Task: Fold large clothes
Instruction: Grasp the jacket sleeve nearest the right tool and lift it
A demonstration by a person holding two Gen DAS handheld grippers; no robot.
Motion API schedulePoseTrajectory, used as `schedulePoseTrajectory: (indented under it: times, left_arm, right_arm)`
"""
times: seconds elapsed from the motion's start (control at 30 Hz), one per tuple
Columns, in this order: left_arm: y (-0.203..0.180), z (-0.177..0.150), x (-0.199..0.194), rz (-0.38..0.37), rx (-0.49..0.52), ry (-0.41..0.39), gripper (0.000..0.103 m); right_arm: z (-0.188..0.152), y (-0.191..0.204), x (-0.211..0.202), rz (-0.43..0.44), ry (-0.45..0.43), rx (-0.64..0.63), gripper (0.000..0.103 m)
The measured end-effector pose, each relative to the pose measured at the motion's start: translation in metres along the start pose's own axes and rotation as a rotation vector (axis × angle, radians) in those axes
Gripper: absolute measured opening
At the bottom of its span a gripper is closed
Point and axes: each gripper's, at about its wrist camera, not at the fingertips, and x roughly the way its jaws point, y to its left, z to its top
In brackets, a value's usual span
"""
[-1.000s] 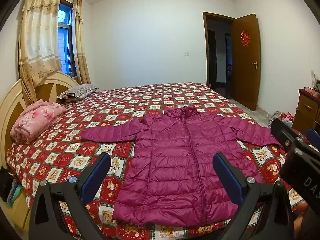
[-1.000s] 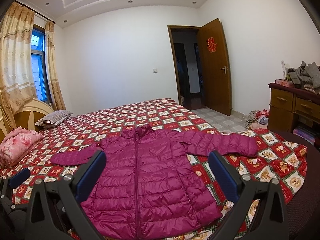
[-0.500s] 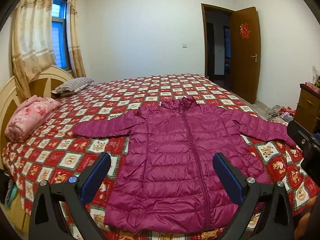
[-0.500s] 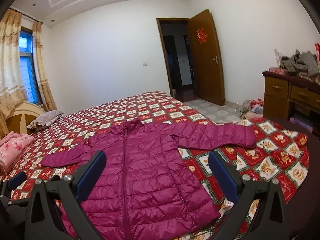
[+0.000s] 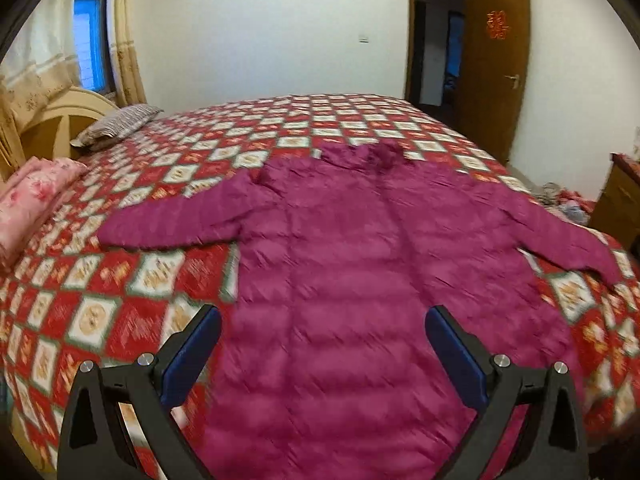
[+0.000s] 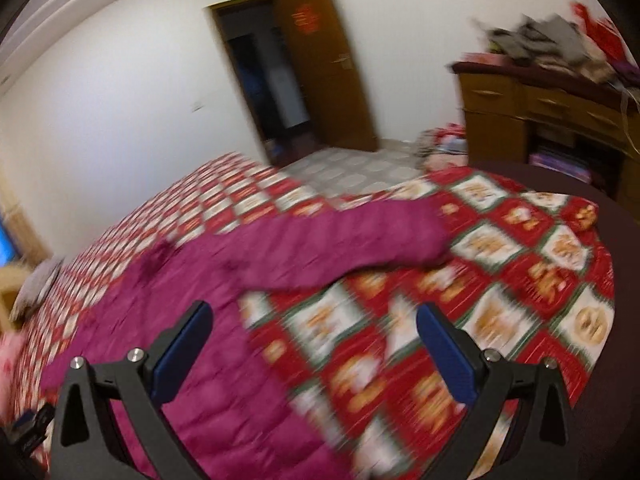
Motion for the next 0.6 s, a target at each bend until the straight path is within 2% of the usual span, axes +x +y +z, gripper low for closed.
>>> schedulePoseTrajectory:
  times: [0.1, 0.13, 0.23, 0.4, 0.6]
  left_arm:
    - [0.012, 0.02, 0.022, 0.029, 0.002, -0.013, 0.102]
    - [0.015, 0.026, 0.03, 0.036, 0.0, -0.017, 0.102]
    - [0.024, 0.042, 0.053, 0.037, -0.01, -0.039, 0.102]
    - [0.038, 0.056, 0.096, 0.039, -0.023, -0.031, 0.102]
    - [0.05, 0.057, 0.136, 0.066, -0.003, -0.05, 0.102]
  right_arm:
    - [0.031, -0.042, 0.027, -0.059, 0.002, 0.102, 0.096]
    - [0.041, -0.059, 0.042, -0.075, 0.025, 0.149, 0.09]
    - [0.054, -0.088, 0.075, -0.089, 0.081, 0.257, 0.085]
    - [0.054, -0.105, 0.113, -0.158, 0.111, 0.312, 0.081]
    - [0.04, -0.113, 0.156, -0.222, 0.17, 0.346, 0.072]
